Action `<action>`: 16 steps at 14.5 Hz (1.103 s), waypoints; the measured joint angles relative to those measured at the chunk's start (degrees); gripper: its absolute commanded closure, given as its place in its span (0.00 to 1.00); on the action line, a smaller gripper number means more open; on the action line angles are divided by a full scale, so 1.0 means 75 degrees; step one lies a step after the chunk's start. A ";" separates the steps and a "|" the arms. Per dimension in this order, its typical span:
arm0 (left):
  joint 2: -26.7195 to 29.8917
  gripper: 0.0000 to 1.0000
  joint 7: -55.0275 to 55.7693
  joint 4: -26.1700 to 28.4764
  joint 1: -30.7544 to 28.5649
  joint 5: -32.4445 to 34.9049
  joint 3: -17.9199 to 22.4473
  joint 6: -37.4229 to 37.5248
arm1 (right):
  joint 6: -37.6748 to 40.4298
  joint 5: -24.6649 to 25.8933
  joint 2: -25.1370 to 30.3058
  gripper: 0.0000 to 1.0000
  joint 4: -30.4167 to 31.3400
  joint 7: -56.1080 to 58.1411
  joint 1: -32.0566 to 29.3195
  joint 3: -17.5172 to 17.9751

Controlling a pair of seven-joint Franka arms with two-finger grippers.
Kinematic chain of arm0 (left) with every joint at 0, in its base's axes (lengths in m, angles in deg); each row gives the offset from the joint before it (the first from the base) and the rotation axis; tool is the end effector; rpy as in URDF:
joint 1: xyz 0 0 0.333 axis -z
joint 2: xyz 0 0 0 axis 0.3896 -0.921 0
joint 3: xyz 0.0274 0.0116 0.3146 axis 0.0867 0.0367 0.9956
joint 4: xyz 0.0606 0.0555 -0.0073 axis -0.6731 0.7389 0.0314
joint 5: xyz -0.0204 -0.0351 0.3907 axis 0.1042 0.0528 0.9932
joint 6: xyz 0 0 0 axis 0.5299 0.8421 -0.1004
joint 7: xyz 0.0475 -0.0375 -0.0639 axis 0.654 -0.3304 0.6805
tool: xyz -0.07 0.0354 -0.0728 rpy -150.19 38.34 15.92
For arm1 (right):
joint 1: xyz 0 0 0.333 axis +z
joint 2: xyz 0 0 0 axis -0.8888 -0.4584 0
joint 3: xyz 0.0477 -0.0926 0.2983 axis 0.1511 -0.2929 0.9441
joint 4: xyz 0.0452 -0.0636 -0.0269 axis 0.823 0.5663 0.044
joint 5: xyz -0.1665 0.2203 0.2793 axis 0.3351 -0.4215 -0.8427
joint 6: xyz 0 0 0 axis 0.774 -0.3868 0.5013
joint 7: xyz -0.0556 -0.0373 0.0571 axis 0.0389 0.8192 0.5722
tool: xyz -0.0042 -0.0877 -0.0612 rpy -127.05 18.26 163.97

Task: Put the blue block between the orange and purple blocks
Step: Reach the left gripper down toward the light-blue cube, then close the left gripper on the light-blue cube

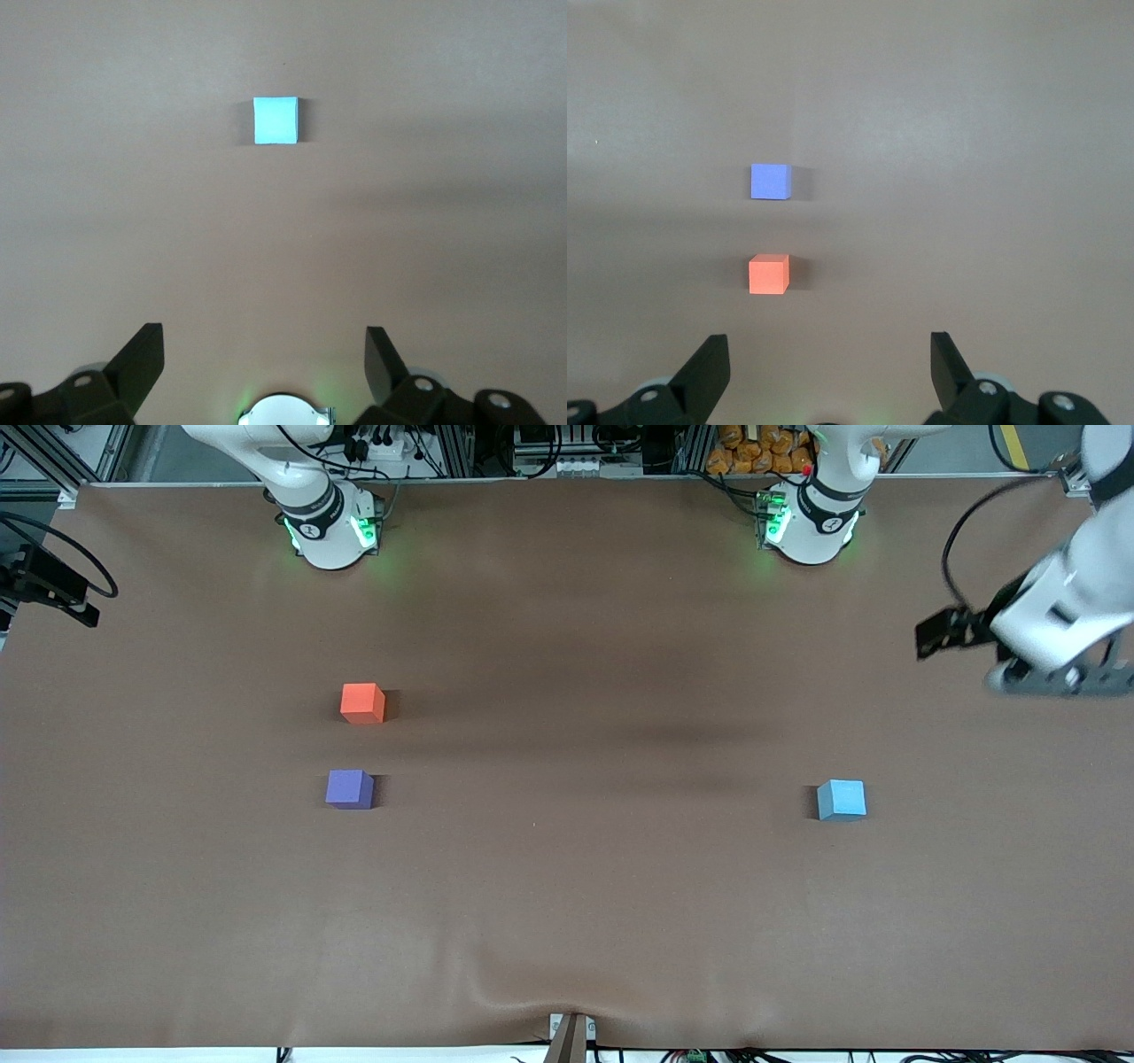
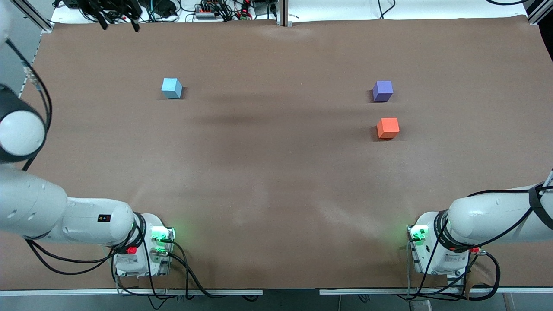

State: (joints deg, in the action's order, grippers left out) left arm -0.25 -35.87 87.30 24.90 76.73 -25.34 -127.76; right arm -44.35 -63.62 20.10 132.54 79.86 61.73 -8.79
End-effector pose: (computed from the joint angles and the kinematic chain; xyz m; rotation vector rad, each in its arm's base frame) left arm 0.5660 -0.0710 0.5723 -3.0871 0.0988 0.2630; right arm 0.5290 -0.0201 0.6900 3.1364 0.0799 -0.0082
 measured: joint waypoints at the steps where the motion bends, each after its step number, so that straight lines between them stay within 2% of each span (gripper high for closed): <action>1: -0.0283 0.00 0.0001 0.0008 -0.0001 0.0000 0.0000 -0.0209 | -0.0006 -0.0002 -0.0001 0.00 0.0003 0.0000 0.0000 0.0000; 8: -0.1964 0.00 0.0006 0.0657 0.0006 0.0028 0.0002 -0.2260 | -0.0063 -0.0011 -0.0001 0.00 0.0092 0.0000 0.0000 0.0002; 13: -0.3167 0.00 0.0425 0.0791 0.0002 0.0468 0.0014 -0.3339 | -0.0056 -0.0011 -0.0001 0.00 0.0111 0.0000 -0.0001 -0.0012; 16: -0.3824 0.00 0.0770 0.0802 0.0001 0.1048 0.0010 -0.3804 | -0.0056 -0.0011 -0.0001 0.00 0.0126 0.0000 -0.0004 -0.0032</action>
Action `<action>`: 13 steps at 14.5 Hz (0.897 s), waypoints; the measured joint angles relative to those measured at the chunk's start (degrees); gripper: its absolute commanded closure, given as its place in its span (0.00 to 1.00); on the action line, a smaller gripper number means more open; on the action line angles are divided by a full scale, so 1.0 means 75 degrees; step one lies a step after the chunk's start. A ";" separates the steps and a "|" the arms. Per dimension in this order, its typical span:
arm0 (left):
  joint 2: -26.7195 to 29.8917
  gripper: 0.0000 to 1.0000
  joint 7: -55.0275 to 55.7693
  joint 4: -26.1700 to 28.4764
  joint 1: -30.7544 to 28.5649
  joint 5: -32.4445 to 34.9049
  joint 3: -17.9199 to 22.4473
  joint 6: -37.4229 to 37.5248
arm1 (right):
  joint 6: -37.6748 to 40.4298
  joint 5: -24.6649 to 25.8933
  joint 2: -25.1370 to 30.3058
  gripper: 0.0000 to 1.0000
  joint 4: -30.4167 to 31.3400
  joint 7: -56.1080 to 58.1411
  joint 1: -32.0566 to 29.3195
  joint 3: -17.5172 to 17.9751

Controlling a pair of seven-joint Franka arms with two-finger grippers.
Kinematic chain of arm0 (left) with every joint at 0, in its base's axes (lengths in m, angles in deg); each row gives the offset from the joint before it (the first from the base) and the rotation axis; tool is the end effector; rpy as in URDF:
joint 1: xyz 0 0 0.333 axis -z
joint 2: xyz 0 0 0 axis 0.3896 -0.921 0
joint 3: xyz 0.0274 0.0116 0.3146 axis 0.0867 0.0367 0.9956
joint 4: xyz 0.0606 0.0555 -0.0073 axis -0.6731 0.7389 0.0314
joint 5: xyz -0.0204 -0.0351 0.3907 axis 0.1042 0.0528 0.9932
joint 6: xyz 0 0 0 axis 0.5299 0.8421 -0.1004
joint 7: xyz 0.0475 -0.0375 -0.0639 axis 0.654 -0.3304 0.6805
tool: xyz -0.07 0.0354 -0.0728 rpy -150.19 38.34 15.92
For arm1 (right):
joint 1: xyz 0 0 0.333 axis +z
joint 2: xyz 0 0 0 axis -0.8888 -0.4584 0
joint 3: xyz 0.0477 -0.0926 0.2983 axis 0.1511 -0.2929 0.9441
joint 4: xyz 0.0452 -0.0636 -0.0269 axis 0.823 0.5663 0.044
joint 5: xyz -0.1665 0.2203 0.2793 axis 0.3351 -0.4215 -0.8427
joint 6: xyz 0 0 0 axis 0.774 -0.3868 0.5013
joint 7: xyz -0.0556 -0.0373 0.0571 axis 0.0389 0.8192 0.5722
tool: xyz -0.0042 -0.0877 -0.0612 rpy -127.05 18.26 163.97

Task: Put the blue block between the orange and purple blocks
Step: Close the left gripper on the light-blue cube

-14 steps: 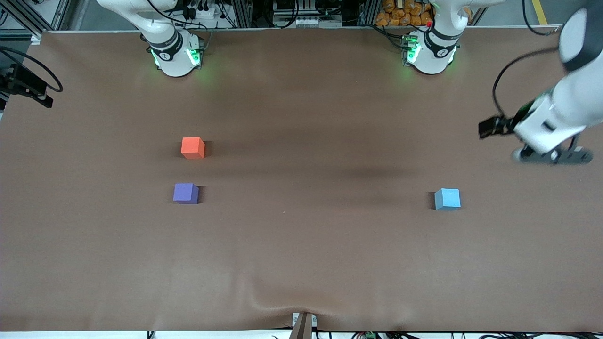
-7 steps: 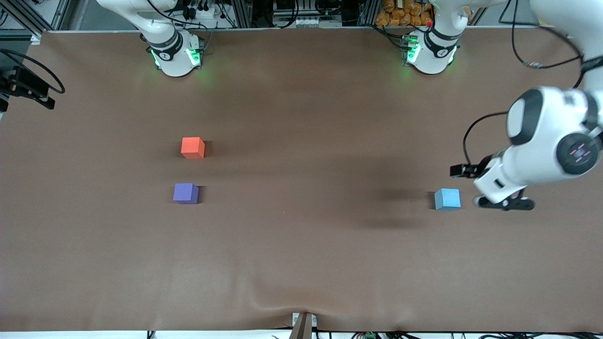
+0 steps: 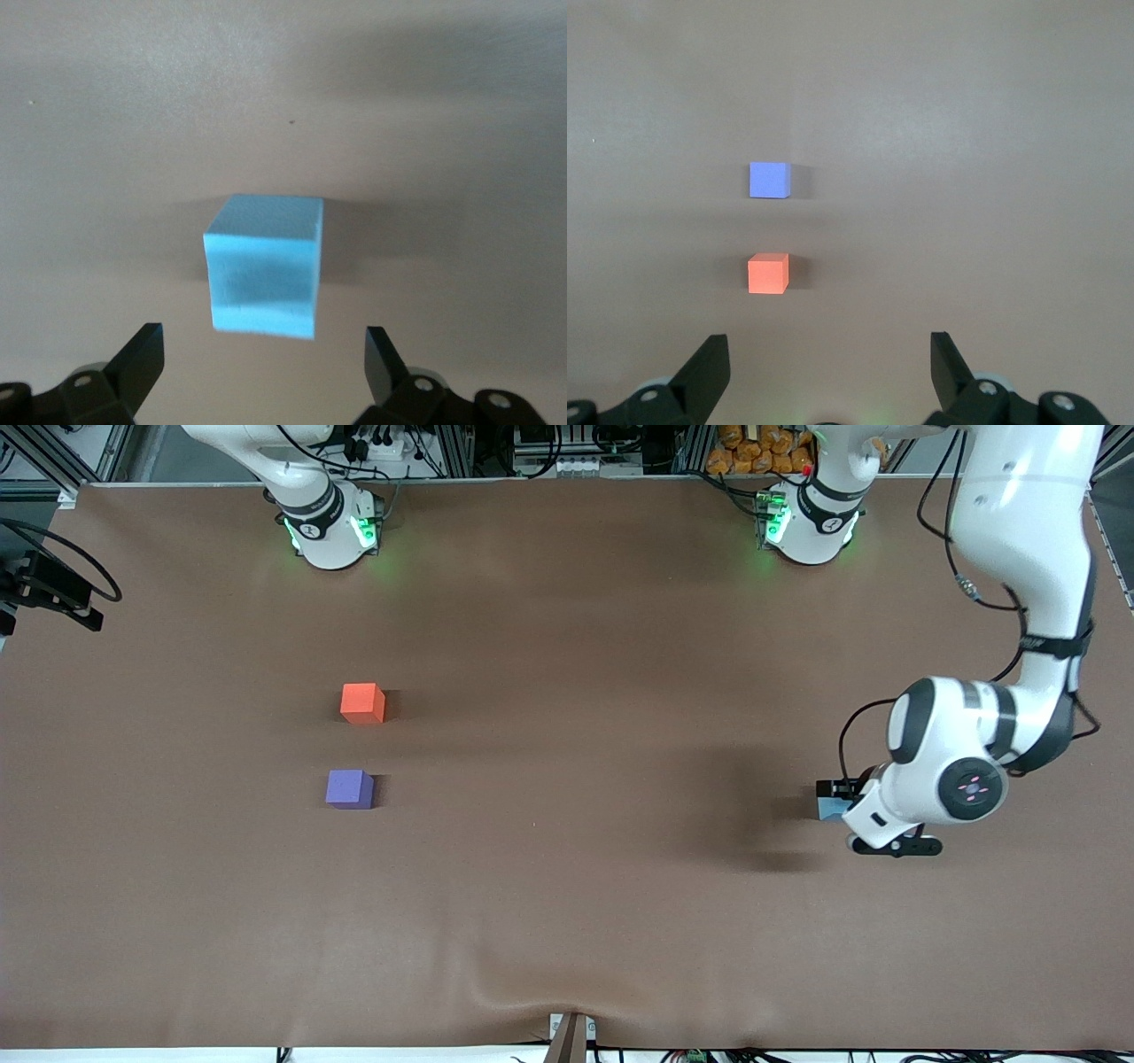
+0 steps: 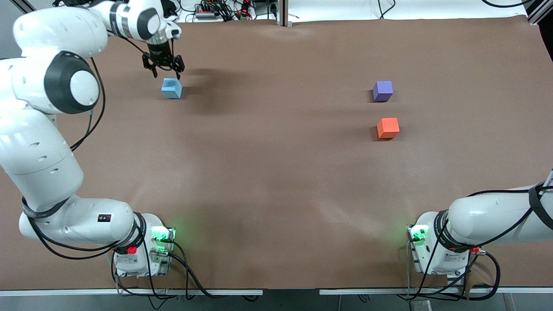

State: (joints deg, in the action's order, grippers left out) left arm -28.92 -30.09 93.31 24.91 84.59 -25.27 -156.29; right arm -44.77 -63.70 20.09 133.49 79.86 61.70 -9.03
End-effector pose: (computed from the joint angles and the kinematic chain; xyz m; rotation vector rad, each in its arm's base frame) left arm 0.6485 -0.0708 0.2444 -2.9862 0.0615 0.3897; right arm 0.5304 -0.0225 0.6830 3.1386 0.0730 -0.0229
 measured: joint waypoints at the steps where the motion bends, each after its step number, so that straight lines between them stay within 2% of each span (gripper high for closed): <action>1: -0.0138 0.00 0.0032 -0.0004 -0.0017 0.0084 0.0004 -0.0054 | -0.0003 0.0000 0.0000 0.00 0.0005 0.0000 0.0000 -0.0005; 6: -0.0453 0.00 0.0033 -0.0008 -0.0218 0.0123 0.0015 -0.0442 | -0.0007 0.0000 0.0000 0.00 0.0013 0.0000 -0.0001 -0.0010; 7: -0.0524 0.36 0.0038 -0.0008 -0.0217 0.0123 0.0011 -0.0530 | -0.0004 0.0000 0.0000 0.00 0.0017 0.0000 -0.0001 -0.0010; 8: -0.0576 0.68 0.0049 -0.0009 -0.0216 0.0123 0.0002 -0.0584 | 0.0000 0.0000 0.0000 0.00 0.0023 0.0000 -0.0001 -0.0010; 9: -0.0609 0.87 0.0064 -0.0010 -0.0216 0.0112 -0.0003 -0.0619 | 0.0003 0.0000 0.0000 0.00 0.0031 0.0000 -0.0001 -0.0010; 10: -0.0620 0.93 0.0069 -0.0011 -0.0216 0.0104 -0.0005 -0.0639 | 0.0005 0.0000 0.0000 0.00 0.0039 0.0000 -0.0001 -0.0010; 13: -0.0613 0.93 0.0078 -0.0064 -0.0183 0.0095 -0.0022 -0.0652 | 0.0009 0.0000 0.0000 0.00 0.0044 0.0000 -0.0001 -0.0010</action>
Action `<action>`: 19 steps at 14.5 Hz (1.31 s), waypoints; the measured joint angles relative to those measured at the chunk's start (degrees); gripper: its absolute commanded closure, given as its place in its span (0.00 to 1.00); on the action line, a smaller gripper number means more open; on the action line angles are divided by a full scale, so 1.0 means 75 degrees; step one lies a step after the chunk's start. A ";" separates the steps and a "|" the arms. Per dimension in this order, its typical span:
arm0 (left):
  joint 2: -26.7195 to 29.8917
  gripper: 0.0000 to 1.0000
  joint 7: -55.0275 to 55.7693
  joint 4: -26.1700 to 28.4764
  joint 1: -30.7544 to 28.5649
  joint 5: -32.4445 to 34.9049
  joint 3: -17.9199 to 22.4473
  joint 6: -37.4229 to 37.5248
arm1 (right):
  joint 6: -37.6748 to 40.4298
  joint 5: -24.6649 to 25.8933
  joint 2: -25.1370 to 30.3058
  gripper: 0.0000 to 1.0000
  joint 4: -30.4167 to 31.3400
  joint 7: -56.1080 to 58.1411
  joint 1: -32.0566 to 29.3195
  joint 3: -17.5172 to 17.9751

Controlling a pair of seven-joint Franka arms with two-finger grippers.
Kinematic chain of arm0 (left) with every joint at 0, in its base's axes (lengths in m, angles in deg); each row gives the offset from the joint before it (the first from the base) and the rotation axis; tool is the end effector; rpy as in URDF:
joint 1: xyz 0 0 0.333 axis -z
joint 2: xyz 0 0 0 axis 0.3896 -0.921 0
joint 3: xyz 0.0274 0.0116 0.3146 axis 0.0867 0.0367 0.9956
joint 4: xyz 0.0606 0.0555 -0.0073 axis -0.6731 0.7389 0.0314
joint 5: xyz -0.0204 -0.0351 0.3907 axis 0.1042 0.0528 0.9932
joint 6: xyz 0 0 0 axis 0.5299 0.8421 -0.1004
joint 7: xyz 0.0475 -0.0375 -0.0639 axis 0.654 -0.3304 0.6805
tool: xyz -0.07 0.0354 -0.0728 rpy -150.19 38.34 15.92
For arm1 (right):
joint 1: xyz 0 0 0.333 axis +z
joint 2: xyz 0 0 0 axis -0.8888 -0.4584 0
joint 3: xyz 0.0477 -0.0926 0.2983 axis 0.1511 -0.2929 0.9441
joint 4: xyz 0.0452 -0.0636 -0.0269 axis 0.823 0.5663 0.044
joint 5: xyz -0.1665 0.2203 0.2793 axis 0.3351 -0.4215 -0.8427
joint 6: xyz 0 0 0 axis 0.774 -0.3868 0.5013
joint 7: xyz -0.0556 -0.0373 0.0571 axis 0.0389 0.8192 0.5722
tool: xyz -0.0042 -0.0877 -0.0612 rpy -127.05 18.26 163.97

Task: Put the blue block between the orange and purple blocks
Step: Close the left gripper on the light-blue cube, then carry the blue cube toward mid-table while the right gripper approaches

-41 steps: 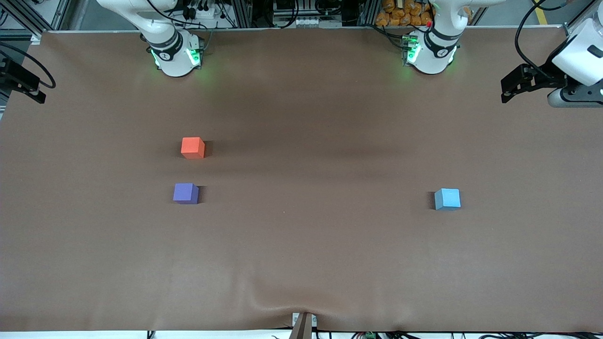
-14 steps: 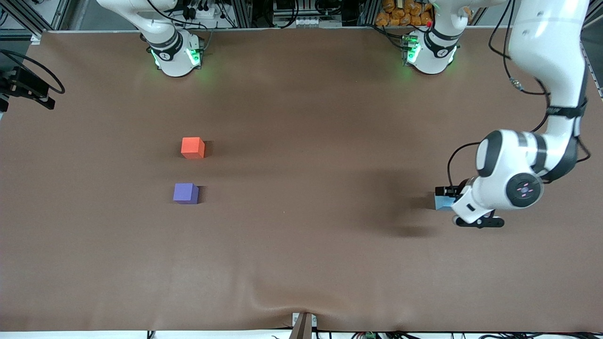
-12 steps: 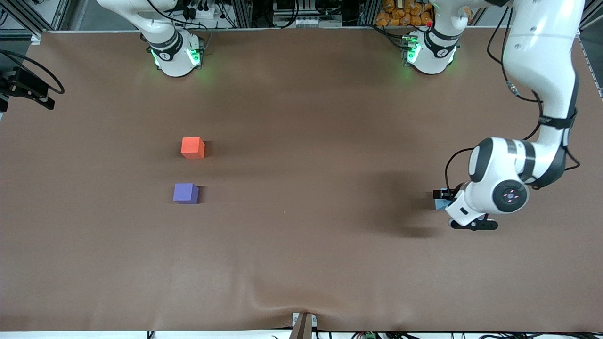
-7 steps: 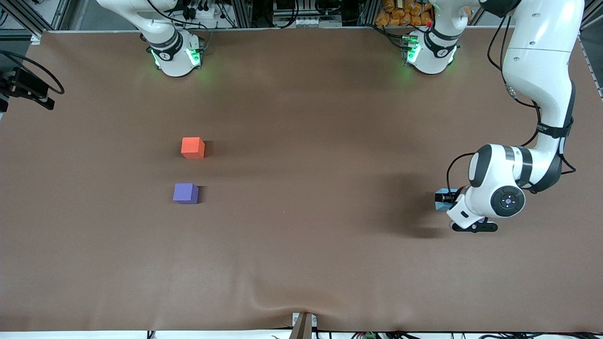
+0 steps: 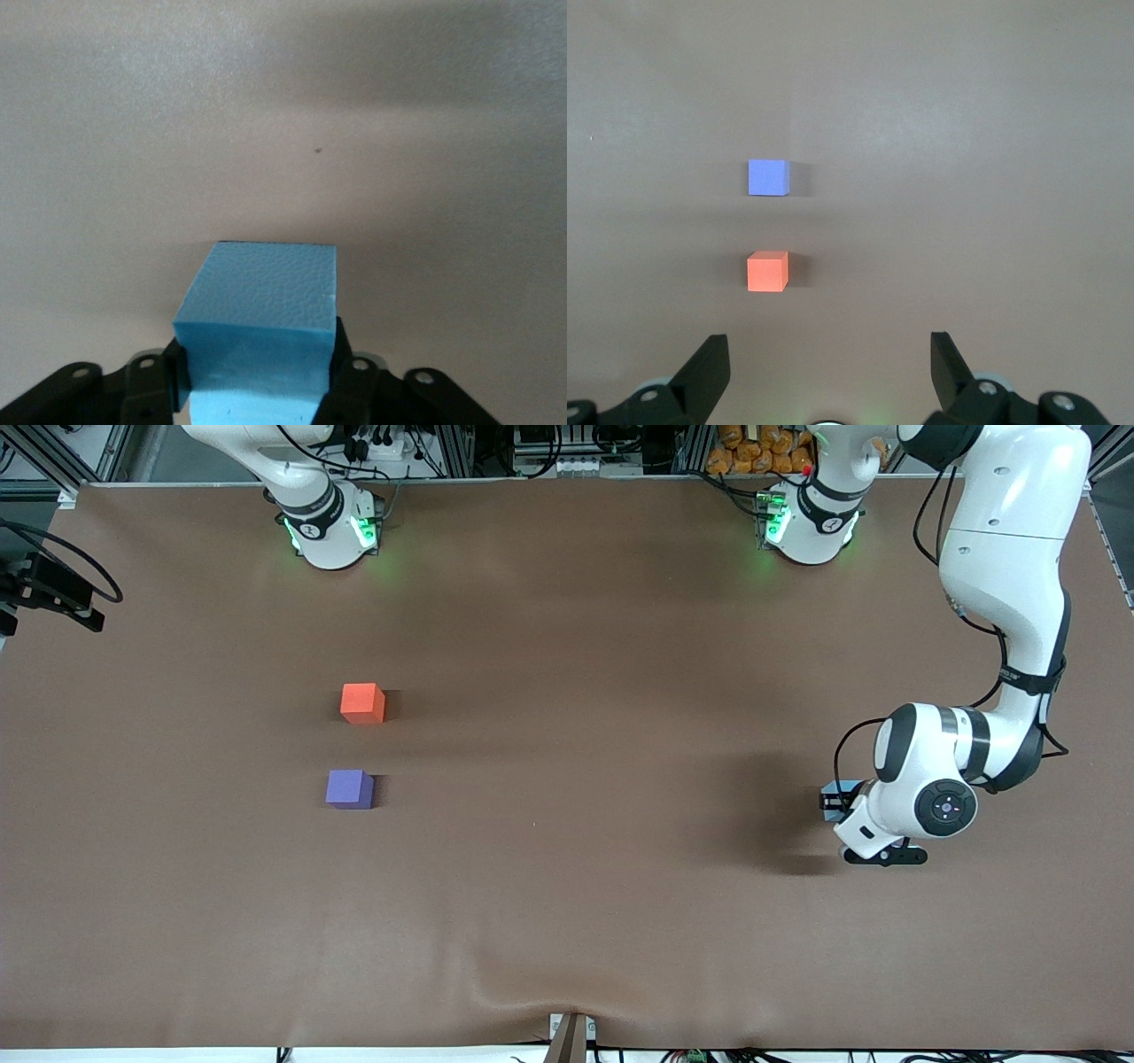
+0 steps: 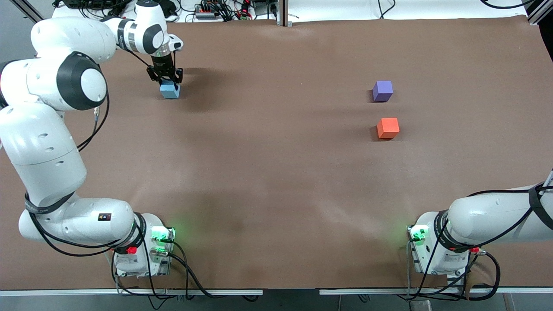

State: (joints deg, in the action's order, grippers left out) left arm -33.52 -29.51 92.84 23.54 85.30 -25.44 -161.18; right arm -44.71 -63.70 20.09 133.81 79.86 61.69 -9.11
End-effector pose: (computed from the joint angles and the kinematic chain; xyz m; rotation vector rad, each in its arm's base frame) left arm 0.6542 -0.0589 0.2002 -2.9985 0.0357 0.3718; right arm 0.5304 -0.0233 0.6804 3.1390 0.0706 -0.0333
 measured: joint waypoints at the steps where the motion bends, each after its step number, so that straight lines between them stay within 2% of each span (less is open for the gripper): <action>1: 0.0011 0.93 0.0006 -0.0040 0.0016 0.0000 -0.0013 -0.0008 | -0.0001 0.0000 0.0000 0.00 0.0000 0.0000 0.0000 0.0000; 3: 0.0102 0.93 0.0066 -0.0168 0.0077 -0.0015 -0.0095 -0.0023 | -0.0001 0.0000 0.0000 0.00 0.0002 0.0000 -0.0005 -0.0004; 6: 0.0357 0.91 0.1028 -0.0369 0.0569 -0.0032 -0.0404 -0.0024 | -0.0001 0.0000 0.0000 0.00 0.0005 0.0000 -0.0040 -0.0038; 11: 0.0381 0.91 0.3119 -0.0573 0.2648 -0.0095 -0.0558 -0.0022 | 0.0000 0.0000 -0.0018 0.00 0.0019 0.0000 -0.0043 -0.0045; 13: 0.0236 0.91 0.3797 -0.0755 0.3436 -0.0430 -0.0549 -0.0023 | 0.0000 -0.0001 -0.0048 0.00 0.0026 0.0000 -0.0044 -0.0048; 17: -0.0454 0.89 0.4840 -0.1564 0.4689 -0.0601 -0.0539 -0.0067 | 0.0003 -0.0003 -0.0115 0.00 0.0034 0.0000 -0.0043 -0.0036; 19: -0.0821 0.83 0.4978 -0.1968 0.5199 -0.0619 -0.0534 -0.0242 | 0.0006 -0.0006 -0.0246 0.00 0.0060 0.0000 -0.0041 -0.0022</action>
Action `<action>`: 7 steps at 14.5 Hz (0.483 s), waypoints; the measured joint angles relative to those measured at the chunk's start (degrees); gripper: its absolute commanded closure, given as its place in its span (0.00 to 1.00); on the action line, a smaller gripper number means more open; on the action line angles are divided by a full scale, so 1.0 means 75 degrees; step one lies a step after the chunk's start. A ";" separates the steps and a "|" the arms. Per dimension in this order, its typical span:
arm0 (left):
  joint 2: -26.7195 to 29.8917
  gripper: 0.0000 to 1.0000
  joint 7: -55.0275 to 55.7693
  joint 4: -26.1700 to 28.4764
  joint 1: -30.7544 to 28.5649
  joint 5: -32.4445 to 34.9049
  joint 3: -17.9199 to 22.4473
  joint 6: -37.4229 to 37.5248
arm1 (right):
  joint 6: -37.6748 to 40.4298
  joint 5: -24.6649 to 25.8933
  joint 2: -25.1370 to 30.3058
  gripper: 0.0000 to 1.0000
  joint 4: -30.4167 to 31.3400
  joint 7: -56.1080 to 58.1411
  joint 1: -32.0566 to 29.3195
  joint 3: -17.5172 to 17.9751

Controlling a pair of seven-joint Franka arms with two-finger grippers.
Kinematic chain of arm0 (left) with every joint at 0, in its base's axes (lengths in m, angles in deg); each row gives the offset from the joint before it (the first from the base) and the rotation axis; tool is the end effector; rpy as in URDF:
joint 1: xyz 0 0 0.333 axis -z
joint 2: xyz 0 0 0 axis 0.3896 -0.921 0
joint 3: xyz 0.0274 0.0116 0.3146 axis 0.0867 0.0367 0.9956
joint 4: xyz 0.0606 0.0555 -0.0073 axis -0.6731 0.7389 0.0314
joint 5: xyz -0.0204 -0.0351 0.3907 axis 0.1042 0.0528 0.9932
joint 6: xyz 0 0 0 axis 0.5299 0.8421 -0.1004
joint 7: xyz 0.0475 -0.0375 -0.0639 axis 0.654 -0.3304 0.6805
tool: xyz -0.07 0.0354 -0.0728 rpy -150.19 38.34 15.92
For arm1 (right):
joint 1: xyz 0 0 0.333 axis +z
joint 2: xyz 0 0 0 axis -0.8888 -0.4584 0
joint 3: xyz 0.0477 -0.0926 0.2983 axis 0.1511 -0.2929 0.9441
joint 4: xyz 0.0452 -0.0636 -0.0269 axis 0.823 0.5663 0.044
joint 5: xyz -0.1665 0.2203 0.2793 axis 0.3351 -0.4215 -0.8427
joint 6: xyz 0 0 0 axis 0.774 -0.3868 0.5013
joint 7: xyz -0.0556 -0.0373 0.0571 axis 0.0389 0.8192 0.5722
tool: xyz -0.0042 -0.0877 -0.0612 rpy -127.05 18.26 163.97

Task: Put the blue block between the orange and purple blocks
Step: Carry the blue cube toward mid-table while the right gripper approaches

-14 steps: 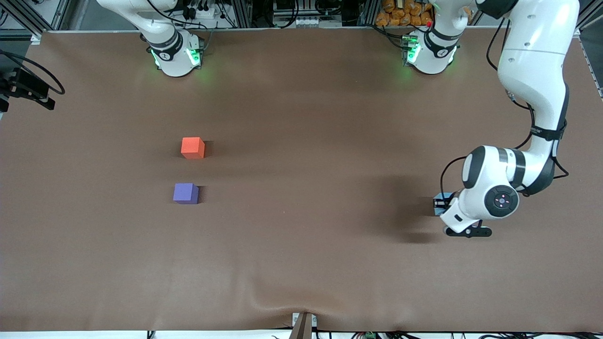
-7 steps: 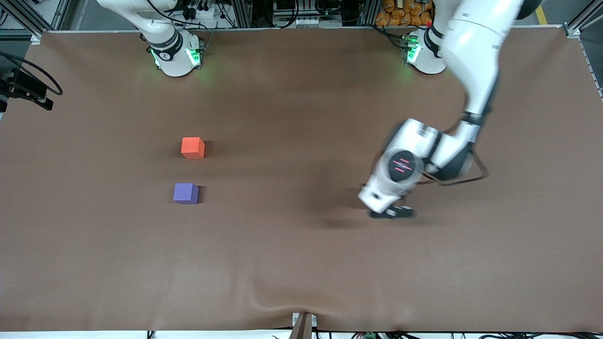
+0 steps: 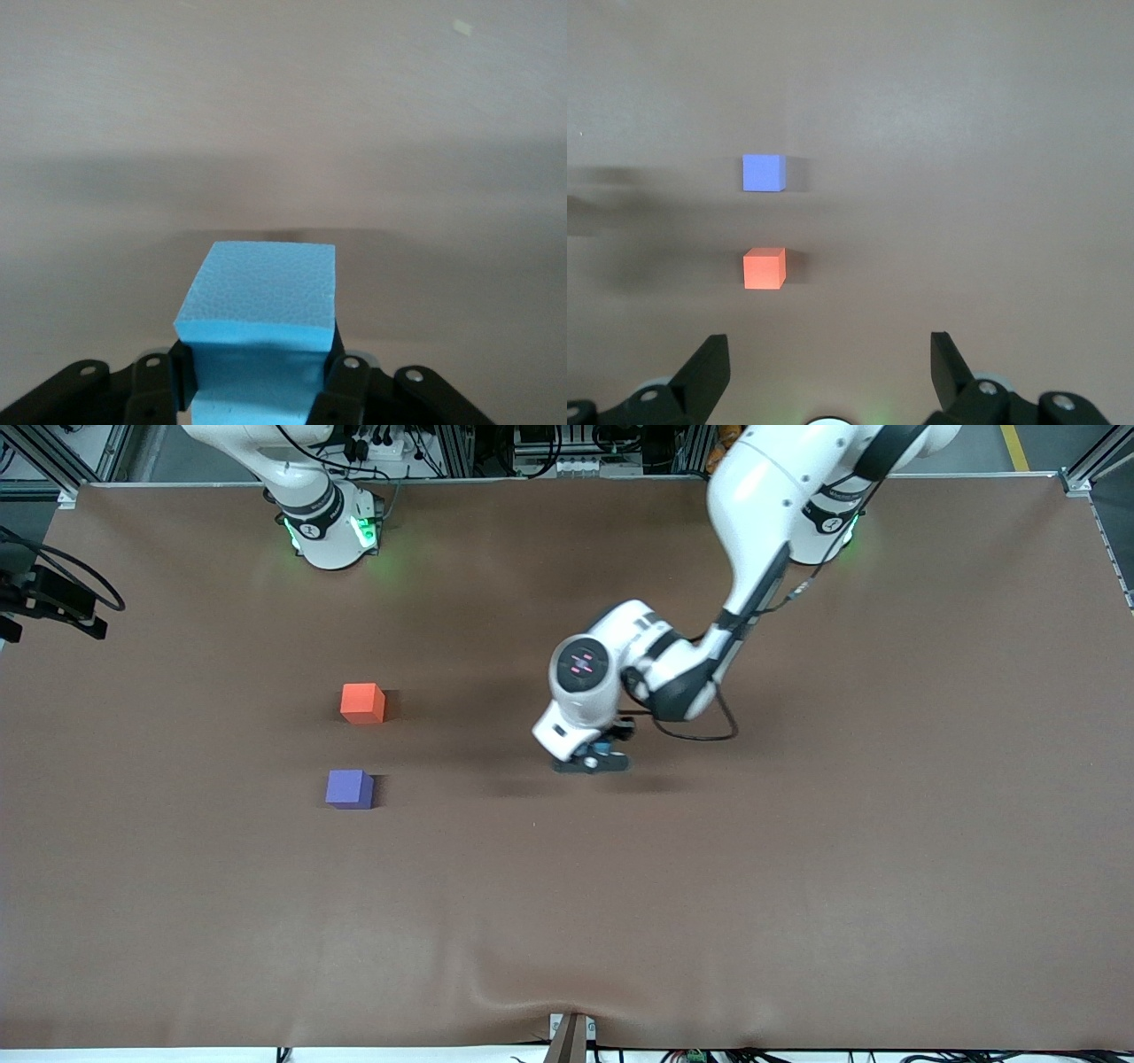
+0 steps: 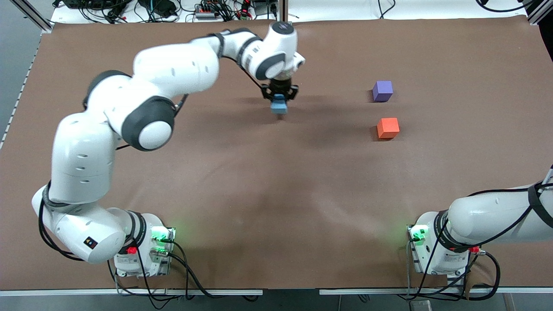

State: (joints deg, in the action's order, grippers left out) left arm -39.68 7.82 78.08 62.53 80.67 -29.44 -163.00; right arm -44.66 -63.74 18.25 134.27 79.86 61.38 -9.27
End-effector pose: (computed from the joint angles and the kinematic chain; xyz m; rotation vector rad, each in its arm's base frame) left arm 0.4926 -0.5313 0.2395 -3.1077 0.0595 0.1194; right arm 0.5411 -0.0279 0.6595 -3.1384 -0.0579 0.0975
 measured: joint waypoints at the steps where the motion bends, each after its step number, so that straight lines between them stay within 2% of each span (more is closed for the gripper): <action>1: -0.0146 0.72 0.0053 -0.0113 0.0230 -0.0003 0.0009 -0.0164 | -0.0001 -0.0001 -0.0102 0.00 0.0022 0.0000 0.0004 0.0013; 2: -0.0268 0.30 0.0100 -0.0180 0.0423 -0.0003 0.0024 -0.0305 | -0.0005 -0.0002 -0.0224 0.00 0.0040 0.0000 0.0009 0.0029; 3: -0.0368 0.00 0.0127 -0.0212 0.0567 -0.0004 0.0044 -0.0397 | -0.0007 -0.0007 -0.0341 0.00 0.0046 0.0001 0.0033 0.0044; 7: -0.0446 0.00 0.0277 -0.0329 0.0682 -0.0004 0.0085 -0.0459 | -0.0016 -0.0173 -0.0618 0.00 0.0104 -0.0006 0.0248 0.0078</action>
State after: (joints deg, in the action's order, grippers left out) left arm -43.03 9.90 75.61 67.65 80.64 -28.80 -166.44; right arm -44.78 -65.04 13.62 135.04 79.81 63.24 -8.69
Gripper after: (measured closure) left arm 0.141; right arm 0.000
